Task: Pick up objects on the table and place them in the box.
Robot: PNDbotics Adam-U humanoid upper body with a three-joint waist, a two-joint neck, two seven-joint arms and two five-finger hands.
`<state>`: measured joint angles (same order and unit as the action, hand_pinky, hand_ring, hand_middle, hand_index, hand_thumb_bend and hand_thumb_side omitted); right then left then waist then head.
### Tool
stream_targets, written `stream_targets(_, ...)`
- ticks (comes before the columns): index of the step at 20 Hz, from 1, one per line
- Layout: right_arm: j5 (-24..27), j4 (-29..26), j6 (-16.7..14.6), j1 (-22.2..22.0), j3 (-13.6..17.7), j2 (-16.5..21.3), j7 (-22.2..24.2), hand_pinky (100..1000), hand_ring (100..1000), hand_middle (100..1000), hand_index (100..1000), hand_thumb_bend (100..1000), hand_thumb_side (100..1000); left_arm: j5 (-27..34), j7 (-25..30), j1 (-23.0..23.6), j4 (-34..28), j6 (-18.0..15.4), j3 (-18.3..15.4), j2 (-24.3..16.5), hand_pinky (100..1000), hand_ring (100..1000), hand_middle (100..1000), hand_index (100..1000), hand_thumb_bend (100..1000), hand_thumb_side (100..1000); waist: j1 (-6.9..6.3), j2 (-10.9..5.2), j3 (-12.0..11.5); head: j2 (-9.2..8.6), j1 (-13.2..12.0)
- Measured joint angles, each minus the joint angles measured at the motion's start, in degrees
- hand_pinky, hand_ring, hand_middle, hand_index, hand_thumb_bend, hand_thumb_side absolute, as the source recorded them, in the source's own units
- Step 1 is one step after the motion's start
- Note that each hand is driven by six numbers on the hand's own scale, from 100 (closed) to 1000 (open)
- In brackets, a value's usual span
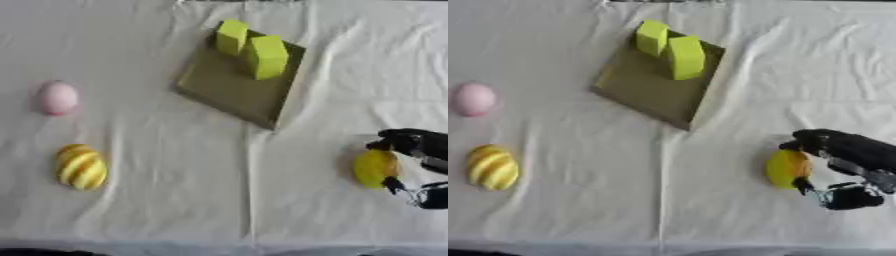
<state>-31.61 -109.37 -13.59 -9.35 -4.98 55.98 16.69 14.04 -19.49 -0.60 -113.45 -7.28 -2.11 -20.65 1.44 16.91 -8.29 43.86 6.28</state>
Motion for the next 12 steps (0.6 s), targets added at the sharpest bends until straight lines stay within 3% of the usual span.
stream_targets(9, 5.8, 0.0, 1.4, 0.1, 0.4, -0.7, -4.5, 922, 858, 540, 694, 100, 102, 0.0, 0.0, 0.0, 0.0, 0.0, 0.0, 0.0, 836, 721, 671, 752, 100, 708, 0.0, 0.0, 0.0, 0.0, 0.0)
stream_targets(12, 7.5, -0.4, 2.1, 0.6, 0.9, -0.8, -5.8, 904, 824, 524, 678, 100, 100, 0.0, 0.0, 0.0, 0.0, 0.0, 0.0, 0.0, 836, 721, 672, 752, 100, 708, 0.0, 0.0, 0.0, 0.0, 0.0)
